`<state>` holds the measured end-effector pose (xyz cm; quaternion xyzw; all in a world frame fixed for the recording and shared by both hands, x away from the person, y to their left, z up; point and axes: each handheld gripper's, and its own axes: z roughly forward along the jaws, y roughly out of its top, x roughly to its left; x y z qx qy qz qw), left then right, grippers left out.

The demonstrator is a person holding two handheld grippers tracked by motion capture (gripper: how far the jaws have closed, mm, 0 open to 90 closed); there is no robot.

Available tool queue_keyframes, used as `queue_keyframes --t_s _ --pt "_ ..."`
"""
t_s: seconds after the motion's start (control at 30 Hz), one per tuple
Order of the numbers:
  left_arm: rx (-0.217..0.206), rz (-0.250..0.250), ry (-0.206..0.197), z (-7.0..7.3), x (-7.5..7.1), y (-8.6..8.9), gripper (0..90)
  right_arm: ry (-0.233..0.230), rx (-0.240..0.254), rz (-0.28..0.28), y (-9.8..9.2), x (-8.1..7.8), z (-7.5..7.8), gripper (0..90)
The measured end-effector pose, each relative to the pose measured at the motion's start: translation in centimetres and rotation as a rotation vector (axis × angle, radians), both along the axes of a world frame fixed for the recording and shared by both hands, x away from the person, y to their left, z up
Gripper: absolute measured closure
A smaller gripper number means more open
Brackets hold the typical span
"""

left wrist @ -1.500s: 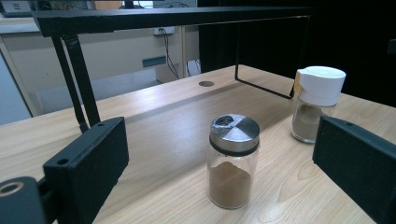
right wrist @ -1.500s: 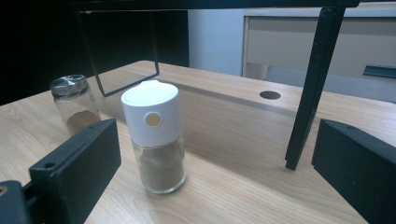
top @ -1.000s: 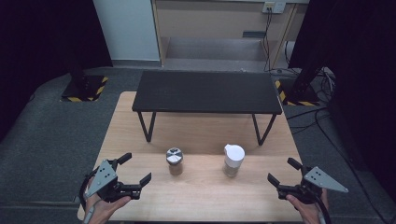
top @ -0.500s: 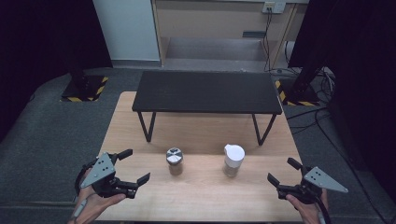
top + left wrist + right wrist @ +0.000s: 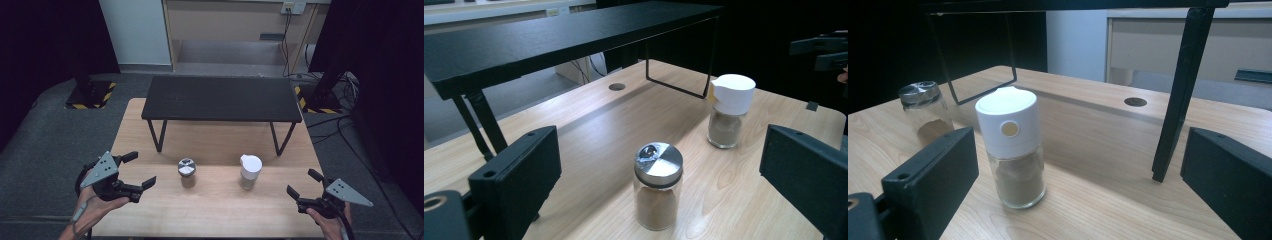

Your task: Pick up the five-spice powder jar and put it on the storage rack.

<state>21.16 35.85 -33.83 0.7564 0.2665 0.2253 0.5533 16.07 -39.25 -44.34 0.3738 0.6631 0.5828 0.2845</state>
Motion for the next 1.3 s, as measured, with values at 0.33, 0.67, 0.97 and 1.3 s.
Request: queue_keyframes --t_s 0.33,0.67,0.97,1.3 --pt "0.037 0.011 0.016 1.5 0.7 -0.5 1.8 -0.001 0.000 -0.001 -0.1 0.0 0.0 2.3" --pt "0.074 0.005 0.045 2.2 1.9 -1.3 1.8 -0.001 0.006 0.000 -0.1 -0.1 0.0 2.5" --pt "0.110 -0.004 0.090 2.3 3.6 -2.7 2.2 -0.007 0.011 -0.002 -0.2 -0.1 -0.1 2.5" --pt "0.158 -0.035 0.132 1.5 5.7 -4.4 2.7 -0.007 0.011 -0.005 -0.2 -0.2 -0.1 2.6"
